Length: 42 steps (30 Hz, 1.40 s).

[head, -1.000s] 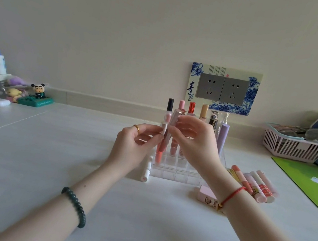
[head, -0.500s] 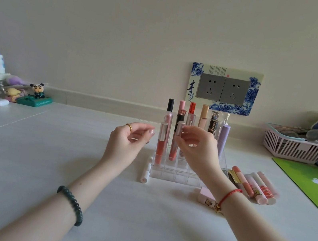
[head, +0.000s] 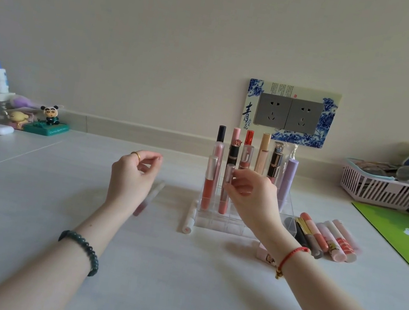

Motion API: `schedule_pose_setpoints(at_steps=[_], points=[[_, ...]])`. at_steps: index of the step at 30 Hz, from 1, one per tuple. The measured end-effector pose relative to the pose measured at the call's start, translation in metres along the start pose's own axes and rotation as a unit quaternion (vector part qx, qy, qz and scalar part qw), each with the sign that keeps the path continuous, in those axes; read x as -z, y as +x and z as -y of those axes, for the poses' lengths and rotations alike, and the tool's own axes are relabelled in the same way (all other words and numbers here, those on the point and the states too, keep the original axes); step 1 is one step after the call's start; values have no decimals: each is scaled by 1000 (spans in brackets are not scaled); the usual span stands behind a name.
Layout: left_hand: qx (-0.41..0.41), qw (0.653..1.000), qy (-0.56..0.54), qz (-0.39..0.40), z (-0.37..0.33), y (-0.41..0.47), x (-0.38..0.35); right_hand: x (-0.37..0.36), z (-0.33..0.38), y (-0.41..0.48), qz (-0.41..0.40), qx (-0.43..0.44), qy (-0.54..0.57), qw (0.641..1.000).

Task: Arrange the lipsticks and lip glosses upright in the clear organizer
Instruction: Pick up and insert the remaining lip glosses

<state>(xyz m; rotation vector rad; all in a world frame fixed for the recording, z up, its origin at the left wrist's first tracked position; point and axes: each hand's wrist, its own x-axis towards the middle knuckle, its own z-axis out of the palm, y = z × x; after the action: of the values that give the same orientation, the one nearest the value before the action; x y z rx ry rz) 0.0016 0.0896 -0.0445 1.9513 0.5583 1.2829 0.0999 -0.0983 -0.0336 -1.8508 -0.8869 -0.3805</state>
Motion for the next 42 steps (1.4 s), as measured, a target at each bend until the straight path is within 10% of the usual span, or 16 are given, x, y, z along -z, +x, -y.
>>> schedule_pose_setpoints(at_steps=[10, 29, 42], points=[[70, 935, 305, 169, 12, -4, 10, -1, -2, 1, -1, -10, -12, 1000], [59, 941, 275, 190, 14, -4, 8, 1, -2, 0, 14, -5, -33, 999], [36, 994, 98, 29, 4, -2, -1, 13, 0, -2, -36, 4, -27, 999]])
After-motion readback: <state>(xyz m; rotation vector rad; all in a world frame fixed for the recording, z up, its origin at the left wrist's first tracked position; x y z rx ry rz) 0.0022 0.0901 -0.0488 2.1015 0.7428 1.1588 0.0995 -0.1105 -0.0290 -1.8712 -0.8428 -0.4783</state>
